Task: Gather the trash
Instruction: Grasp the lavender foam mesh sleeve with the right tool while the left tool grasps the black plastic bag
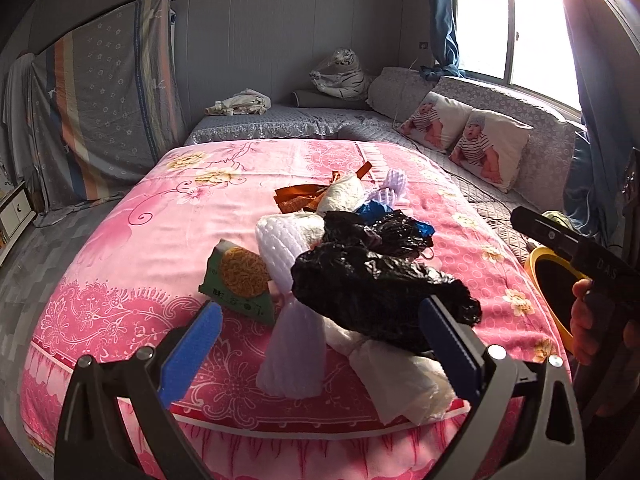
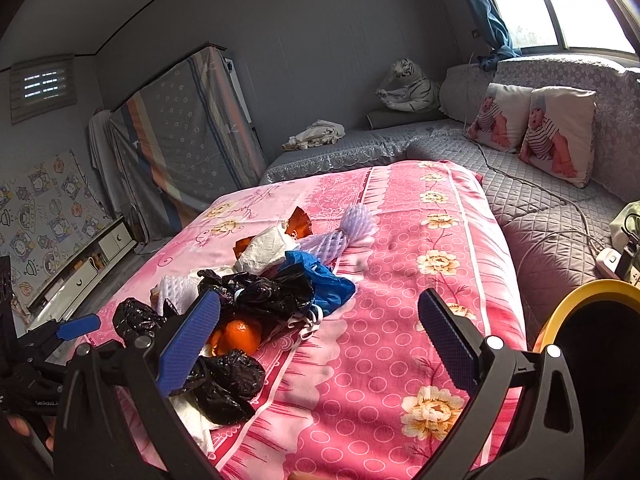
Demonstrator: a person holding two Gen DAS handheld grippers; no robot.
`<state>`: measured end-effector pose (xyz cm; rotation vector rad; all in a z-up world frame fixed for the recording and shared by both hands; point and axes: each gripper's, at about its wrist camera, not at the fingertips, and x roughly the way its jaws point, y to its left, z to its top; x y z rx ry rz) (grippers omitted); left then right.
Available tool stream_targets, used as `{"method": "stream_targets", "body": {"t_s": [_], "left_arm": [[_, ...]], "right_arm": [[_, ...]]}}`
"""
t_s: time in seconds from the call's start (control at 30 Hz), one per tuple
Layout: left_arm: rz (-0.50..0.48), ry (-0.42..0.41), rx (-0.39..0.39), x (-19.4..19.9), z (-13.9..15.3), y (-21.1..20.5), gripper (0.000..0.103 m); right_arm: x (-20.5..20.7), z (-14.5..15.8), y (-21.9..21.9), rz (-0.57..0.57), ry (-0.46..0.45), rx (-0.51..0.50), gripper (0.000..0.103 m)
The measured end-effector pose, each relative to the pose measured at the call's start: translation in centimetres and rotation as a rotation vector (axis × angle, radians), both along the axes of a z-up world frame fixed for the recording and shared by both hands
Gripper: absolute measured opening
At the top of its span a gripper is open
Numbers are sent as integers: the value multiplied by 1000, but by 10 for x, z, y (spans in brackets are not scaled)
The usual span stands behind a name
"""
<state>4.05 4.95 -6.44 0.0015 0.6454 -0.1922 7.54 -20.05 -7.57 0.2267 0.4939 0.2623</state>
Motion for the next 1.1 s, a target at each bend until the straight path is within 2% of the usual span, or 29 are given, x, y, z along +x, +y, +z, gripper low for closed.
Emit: {"method": "stream_targets", "body": {"t_s": [0.1,0.23,0.37,0.47,0.6,0.67,0.77,0.93,1.03,1.1], "left_arm": [[-45,15,-18,7,2,-11,95],[-60,52,12,21,-2,-28,95],[-59,102,-11,35,-9,-32,95],[-69,103,-24,42,-11,-34,95],[-65,111,1,53,-17,-38,84],[-64,124,-11,59,-19,-37,83],[-53,130,-18,66,-22,-36,83],[-47,144,-40,71,-25,-33,83],[-50,146,-45,74,-26,-33,83],[-53,151,-52,77,-28,-32,83]], "right_arm": [[-2,0,-4,-21,-3,-7,95],[-4,0,-11,-33,-10,1,95],[-5,-1,-15,-37,-8,6,95],[-6,-2,-16,-39,-12,-1,95],[-4,-4,-19,-32,-7,8,95],[1,-5,-20,-31,0,1,95],[20,-10,-16,20,50,-41,95],[75,-21,-3,135,180,-83,95],[104,-25,12,180,219,-136,95],[123,-27,19,200,246,-135,95]]}}
